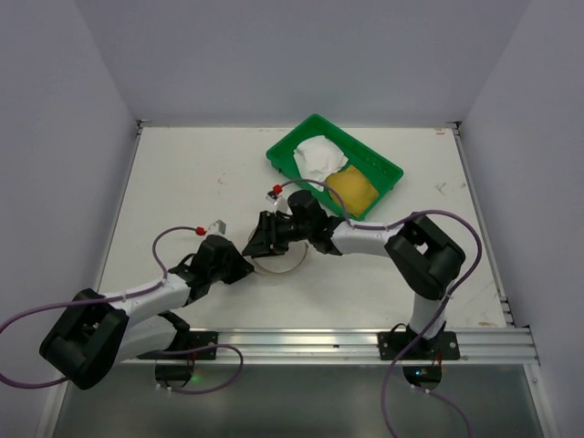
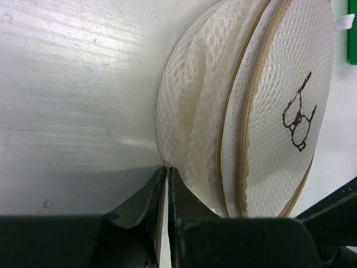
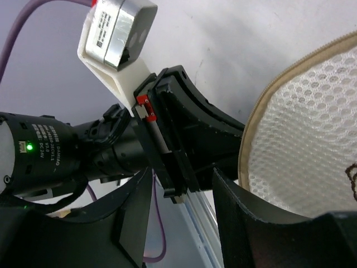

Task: Unzip the laundry bag and remove the bra

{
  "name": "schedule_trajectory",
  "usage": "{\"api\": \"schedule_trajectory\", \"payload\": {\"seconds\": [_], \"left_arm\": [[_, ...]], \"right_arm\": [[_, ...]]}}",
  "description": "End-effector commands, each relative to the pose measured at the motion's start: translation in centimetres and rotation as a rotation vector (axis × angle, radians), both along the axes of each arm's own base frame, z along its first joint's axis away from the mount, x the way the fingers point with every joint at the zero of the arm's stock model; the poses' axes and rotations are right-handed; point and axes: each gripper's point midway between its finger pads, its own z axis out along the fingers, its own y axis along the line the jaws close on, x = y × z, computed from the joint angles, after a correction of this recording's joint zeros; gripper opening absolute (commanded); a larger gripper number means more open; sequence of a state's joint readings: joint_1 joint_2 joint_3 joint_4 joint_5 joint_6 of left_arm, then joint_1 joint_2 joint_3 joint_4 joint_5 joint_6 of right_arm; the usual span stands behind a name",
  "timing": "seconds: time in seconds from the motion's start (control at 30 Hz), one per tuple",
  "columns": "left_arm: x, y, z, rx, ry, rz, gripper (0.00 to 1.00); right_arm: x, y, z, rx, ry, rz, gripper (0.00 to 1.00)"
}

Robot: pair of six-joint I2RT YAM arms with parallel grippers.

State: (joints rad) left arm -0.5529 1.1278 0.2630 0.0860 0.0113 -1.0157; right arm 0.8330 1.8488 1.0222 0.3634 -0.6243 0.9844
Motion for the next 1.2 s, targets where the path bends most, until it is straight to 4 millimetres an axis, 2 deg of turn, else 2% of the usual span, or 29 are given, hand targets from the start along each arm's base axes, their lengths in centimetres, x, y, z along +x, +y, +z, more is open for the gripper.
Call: {"api": "schedule_trajectory", "payload": {"seconds": [0.0, 0.1, 0.13, 0.17, 0.2, 0.23, 0.3, 0.33, 0.37, 0.4, 0.43, 0.47, 0.5, 0.53, 0.57, 0.63, 0.67, 0.73, 0.77, 0.83, 0.87, 0.9, 0.97, 1.0, 1.03, 1.07, 1.1, 1.13, 1.17], "left_arm": [[-0.8, 1.1, -1.0, 0.039, 0.025, 0.031, 0.11], [-0.9, 1.9, -0.3, 0.063, 0.021, 0.052, 0.14], [-1.0, 2.8, -0.4, 0.105, 0.028, 0.080, 0.16], [-1.0, 3.4, -0.1, 0.125, 0.022, 0.095, 0.22], [-1.3, 4.1, 0.4, 0.145, 0.020, 0.110, 0.25], [-0.7, 4.6, 1.2, 0.159, -0.008, 0.133, 0.28], [-0.3, 5.5, 3.0, 0.181, -0.049, 0.149, 0.34], [0.1, 6.0, 3.7, 0.203, -0.075, 0.163, 0.38], [0.3, 6.5, 4.3, 0.228, -0.094, 0.163, 0.41], [0.2, 7.0, 5.0, 0.250, -0.104, 0.168, 0.46], [1.1, 7.4, 6.9, 0.265, -0.150, 0.186, 0.50], [1.4, 7.9, 7.7, 0.300, -0.172, 0.179, 0.62], [1.7, 8.3, 9.5, 0.316, -0.197, 0.188, 0.68], [2.2, 9.0, 10.6, 0.346, -0.220, 0.211, 0.81], [2.4, 9.4, 11.4, 0.380, -0.240, 0.196, 0.86], [3.4, 10.5, 14.1, 0.420, -0.290, 0.229, 0.97], [3.6, 10.9, 14.8, 0.451, -0.305, 0.221, 0.99], [4.5, 11.6, 17.1, 0.469, -0.334, 0.237, 1.00], [4.7, 11.9, 17.7, 0.489, -0.343, 0.226, 1.00], [5.1, 12.4, 19.8, 0.488, -0.365, 0.234, 1.00], [5.2, 12.6, 20.5, 0.501, -0.375, 0.226, 1.00], [5.1, 12.7, 22.1, 0.492, -0.398, 0.231, 1.00], [4.8, 13.1, 23.8, 0.496, -0.427, 0.232, 1.00], [4.4, 13.3, 25.7, 0.484, -0.463, 0.240, 1.00], [4.2, 13.5, 26.8, 0.480, -0.487, 0.244, 1.00], [3.9, 13.6, 27.7, 0.488, -0.504, 0.236, 1.00], [3.3, 13.9, 29.7, 0.481, -0.541, 0.243, 1.00], [2.9, 14.2, 30.6, 0.484, -0.563, 0.241, 1.00], [2.5, 14.5, 31.5, 0.506, -0.588, 0.229, 1.00]], "right_arm": [[-0.7, -0.5, 2.9, 0.030, -0.059, 0.038, 0.50], [-0.6, -1.7, 3.0, -0.046, -0.113, 0.041, 0.50], [-0.5, -2.3, 4.1, -0.054, -0.152, 0.031, 0.51], [0.1, -3.3, 4.0, -0.111, -0.165, -0.003, 0.54], [0.6, -3.9, 4.4, -0.133, -0.223, -0.005, 0.57], [0.8, -4.8, 5.8, -0.145, -0.266, -0.030, 0.62], [2.5, -7.2, 6.3, -0.237, -0.319, -0.104, 0.73], [2.8, -8.2, 7.9, -0.235, -0.347, -0.132, 0.77], [3.9, -10.3, 7.8, -0.277, -0.320, -0.181, 0.80], [4.5, -11.6, 8.3, -0.284, -0.315, -0.212, 0.85], [5.2, -13.1, 8.6, -0.296, -0.304, -0.253, 0.88], [6.5, -16.1, 9.2, -0.314, -0.299, -0.339, 0.90], [7.5, -18.1, 9.2, -0.350, -0.317, -0.413, 0.95], [7.9, -20.1, 8.9, -0.380, -0.319, -0.464, 0.98], [8.4, -22.9, 10.3, -0.390, -0.351, -0.541, 0.99], [8.7, -26.1, 11.2, -0.421, -0.374, -0.631, 0.99], [8.6, -28.9, 12.3, -0.444, -0.398, -0.705, 0.99], [8.7, -33.0, 13.6, -0.523, -0.440, -0.847, 0.99], [8.3, -35.6, 13.9, -0.581, -0.444, -0.919, 0.99], [6.7, -38.8, 17.1, -0.615, -0.526, -1.054, 0.99], [5.8, -41.7, 17.6, -0.700, -0.537, -1.162, 0.99], [4.2, -42.9, 19.6, -0.694, -0.585, -1.239, 0.99], [2.2, -44.1, 21.7, -0.660, -0.626, -1.336, 0.99], [1.3, -44.1, 22.7, -0.621, -0.654, -1.351, 0.99], [-0.6, -44.2, 24.6, -0.552, -0.718, -1.381, 0.99], [-1.5, -44.3, 25.8, -0.530, -0.778, -1.382, 0.99], [-2.5, -44.4, 26.7, -0.505, -0.820, -1.389, 0.99], [-4.6, -44.8, 28.4, -0.459, -0.886, -1.417, 0.99], [-5.5, -45.0, 28.9, -0.475, -0.938, -1.410, 0.99]]}}
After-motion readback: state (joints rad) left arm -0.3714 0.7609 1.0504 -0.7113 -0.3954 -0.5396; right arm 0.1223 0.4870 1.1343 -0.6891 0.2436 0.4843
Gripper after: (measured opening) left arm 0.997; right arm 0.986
